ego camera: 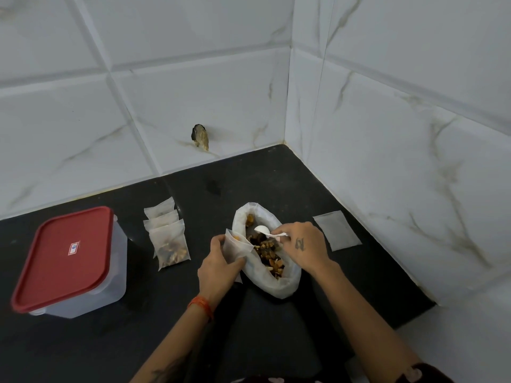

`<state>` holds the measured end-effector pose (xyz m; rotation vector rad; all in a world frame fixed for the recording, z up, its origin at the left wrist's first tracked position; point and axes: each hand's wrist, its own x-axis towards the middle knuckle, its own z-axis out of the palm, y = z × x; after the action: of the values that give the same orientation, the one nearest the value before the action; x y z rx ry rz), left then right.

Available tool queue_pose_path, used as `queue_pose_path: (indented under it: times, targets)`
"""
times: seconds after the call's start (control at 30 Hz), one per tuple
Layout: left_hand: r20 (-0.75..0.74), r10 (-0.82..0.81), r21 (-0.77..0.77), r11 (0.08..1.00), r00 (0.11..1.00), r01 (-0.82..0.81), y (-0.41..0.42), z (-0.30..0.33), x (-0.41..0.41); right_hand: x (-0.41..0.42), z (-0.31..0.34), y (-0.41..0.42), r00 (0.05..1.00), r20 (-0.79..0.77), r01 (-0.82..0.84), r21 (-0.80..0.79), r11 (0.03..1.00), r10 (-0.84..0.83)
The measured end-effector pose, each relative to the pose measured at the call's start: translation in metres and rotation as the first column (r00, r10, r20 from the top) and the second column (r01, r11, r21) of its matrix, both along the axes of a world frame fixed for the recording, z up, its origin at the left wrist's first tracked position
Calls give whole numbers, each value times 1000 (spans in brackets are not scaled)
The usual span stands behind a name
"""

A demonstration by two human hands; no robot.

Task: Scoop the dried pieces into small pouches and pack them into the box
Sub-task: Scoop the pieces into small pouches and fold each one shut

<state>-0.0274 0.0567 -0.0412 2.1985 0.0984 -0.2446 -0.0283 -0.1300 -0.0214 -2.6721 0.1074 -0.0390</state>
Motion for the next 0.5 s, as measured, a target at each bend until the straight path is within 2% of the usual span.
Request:
queue_pose_path:
  times: [0.17,0.3,0.5]
  targets:
    - [-55,11,-60,998,998,-14,0,-1,2,-3,-5,5,999,-32,-2,10,1000,3]
    - [-99,22,-161,986,995,-37,0,1,3,2,-3,2,995,-102,26,162,987,-10]
    - [-172,78,-296,947,982,-127,-1,-3,7,2,-6,5,990,-135,66,226,972,-36]
